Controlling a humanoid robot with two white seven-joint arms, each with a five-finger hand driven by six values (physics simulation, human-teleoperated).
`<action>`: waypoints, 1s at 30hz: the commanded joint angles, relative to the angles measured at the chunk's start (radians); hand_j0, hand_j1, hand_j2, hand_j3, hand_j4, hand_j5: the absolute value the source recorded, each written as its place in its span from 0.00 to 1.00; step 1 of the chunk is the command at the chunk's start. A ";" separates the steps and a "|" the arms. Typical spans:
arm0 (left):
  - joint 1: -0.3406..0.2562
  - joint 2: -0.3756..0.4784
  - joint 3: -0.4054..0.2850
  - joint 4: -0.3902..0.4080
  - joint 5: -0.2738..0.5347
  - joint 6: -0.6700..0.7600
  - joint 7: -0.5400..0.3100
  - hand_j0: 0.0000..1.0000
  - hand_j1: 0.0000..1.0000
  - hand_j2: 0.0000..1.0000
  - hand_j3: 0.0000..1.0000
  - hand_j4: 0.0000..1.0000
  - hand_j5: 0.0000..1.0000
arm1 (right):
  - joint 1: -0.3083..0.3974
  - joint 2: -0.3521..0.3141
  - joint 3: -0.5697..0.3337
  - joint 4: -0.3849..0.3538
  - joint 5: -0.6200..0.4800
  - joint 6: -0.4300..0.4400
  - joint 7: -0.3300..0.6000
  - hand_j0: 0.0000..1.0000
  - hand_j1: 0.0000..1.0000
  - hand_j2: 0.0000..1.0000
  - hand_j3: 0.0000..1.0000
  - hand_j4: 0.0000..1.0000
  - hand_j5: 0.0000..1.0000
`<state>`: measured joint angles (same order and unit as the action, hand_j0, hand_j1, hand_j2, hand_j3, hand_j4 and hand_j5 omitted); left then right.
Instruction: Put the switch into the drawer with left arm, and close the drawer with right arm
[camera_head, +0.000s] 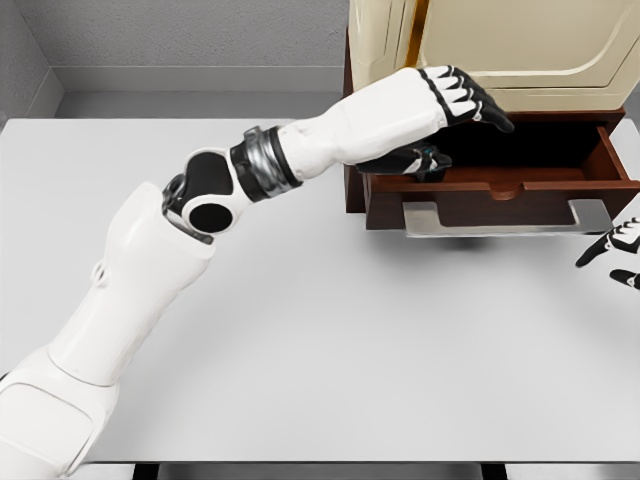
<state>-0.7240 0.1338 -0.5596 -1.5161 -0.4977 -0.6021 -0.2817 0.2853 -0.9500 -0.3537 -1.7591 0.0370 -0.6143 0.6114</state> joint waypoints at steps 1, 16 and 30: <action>0.003 0.119 0.032 -0.114 0.065 -0.009 0.001 0.81 0.81 0.81 0.81 0.81 0.81 | -0.002 -0.001 0.001 0.000 -0.008 0.003 -0.001 0.58 0.58 0.58 0.58 0.58 0.58; 0.614 0.506 0.623 0.120 0.329 -0.009 0.001 1.00 1.00 1.00 1.00 1.00 1.00 | -0.063 -0.003 0.047 0.001 -0.006 0.003 -0.001 0.59 0.59 0.59 0.59 0.59 0.59; 0.615 0.501 0.623 0.234 0.329 -0.009 0.003 1.00 1.00 1.00 1.00 1.00 1.00 | -0.114 -0.003 0.104 0.021 0.007 0.003 -0.001 0.59 0.59 0.59 0.59 0.59 0.59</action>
<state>-0.1089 0.6351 0.0629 -1.2859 -0.1764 -0.6120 -0.2795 0.1718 -0.9534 -0.2620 -1.7446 -0.0219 -0.5632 0.6039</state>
